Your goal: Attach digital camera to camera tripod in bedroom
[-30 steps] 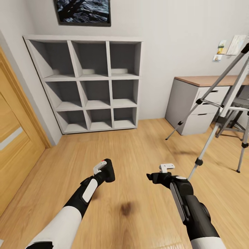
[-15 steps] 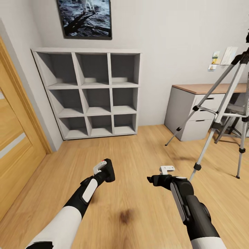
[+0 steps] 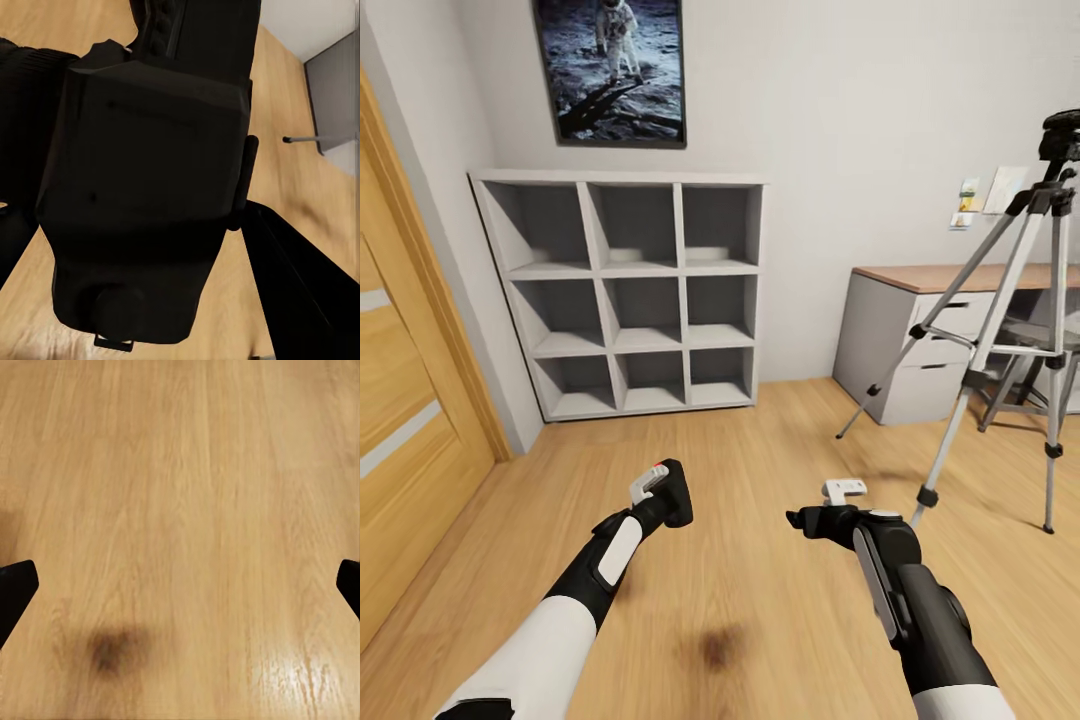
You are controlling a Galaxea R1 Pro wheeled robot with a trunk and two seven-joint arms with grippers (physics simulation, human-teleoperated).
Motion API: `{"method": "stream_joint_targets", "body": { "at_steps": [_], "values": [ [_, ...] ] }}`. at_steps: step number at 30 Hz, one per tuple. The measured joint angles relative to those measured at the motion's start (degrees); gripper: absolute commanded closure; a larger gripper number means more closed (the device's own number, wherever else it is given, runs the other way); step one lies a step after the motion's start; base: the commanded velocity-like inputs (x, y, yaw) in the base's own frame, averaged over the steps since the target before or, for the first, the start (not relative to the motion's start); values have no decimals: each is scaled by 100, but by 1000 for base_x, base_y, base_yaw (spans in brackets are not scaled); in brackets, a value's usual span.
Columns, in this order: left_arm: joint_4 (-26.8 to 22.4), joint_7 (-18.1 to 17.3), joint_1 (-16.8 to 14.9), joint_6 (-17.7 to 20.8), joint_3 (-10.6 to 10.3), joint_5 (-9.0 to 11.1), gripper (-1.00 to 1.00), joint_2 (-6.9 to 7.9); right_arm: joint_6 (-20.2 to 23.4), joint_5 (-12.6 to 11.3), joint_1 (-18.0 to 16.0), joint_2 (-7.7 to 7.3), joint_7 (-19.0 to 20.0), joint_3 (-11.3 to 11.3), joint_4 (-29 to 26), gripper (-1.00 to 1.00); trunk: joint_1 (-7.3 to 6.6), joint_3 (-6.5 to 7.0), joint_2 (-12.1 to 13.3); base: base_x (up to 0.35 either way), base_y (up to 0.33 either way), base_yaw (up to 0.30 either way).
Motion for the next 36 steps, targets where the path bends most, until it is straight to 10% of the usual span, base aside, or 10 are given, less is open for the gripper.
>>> {"method": "stream_joint_targets", "body": {
  "at_steps": [18,36],
  "values": [
    [0,0,3,0,0,0,100,0,-4,5,-1,8,-1,-2,9,-100,-46,399,24,0,0,0],
    [0,0,2,0,0,-1,100,0,-9,-2,0,24,-8,0,9,-100,-441,723,745,0,0,0]
  ]
}}
